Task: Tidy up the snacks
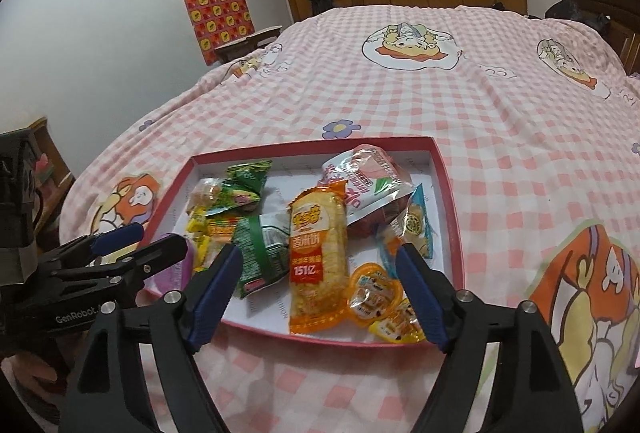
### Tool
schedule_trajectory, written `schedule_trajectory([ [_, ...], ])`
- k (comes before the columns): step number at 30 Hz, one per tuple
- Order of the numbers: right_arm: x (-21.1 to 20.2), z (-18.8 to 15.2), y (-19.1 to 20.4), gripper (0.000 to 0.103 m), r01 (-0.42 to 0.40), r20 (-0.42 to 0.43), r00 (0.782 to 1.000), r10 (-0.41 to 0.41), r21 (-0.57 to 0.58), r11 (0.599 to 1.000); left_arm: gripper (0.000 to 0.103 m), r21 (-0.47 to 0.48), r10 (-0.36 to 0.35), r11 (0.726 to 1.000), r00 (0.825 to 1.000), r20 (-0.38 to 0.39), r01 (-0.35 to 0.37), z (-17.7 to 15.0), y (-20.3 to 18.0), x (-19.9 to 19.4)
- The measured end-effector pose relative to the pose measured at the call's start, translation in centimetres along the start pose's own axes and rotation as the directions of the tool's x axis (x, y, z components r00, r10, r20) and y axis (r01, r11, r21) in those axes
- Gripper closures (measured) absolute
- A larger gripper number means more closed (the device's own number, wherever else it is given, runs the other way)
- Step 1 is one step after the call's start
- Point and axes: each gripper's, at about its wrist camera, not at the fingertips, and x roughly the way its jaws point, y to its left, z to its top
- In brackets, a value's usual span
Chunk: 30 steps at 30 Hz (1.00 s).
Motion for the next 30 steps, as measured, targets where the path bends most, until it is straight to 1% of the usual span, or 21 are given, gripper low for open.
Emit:
schedule_trajectory([
  [5, -1.1, -0.2, 0.5, 0.02, -0.01, -0.002, 1.0, 0.01, 0.002, 1.0, 0.008, 0.001, 0.018, 1.0, 1.0, -0.001, -0.018, -0.4, -0.4, -1.2],
  [10, -2.3, -0.7, 1.0, 0.02, -0.013, -0.006, 1.0, 0.013, -0.019, 1.0, 0.008, -0.001, -0.001, 1.0, 1.0, -0.014, 0.001, -0.9, -0.7, -2.4],
  [18, -3.7, -2.0, 1.3, 0.02, -0.013, -0.014, 1.0, 0.013, -0.007, 1.0, 0.008, 0.004, 0.014, 1.0, 1.0, -0.021, -0.014, -2.5, -1.3, -4.0],
  [26, -3.3, -4.0, 0.6, 0.02, 0.007, -0.056, 0.998, -0.006, 0.017, 1.0, 0.008, 0.019, 0.044, 0.999, 0.997, -0.063, -0.043, -4.5, -1.7, -2.9],
  [30, -2.6, -4.9, 0.2, 0.02, 0.037, -0.078, 0.996, -0.035, 0.021, 0.999, 0.008, 0.025, 0.048, 0.999, 0.994, -0.096, -0.046, -5.3, -1.9, -1.6],
])
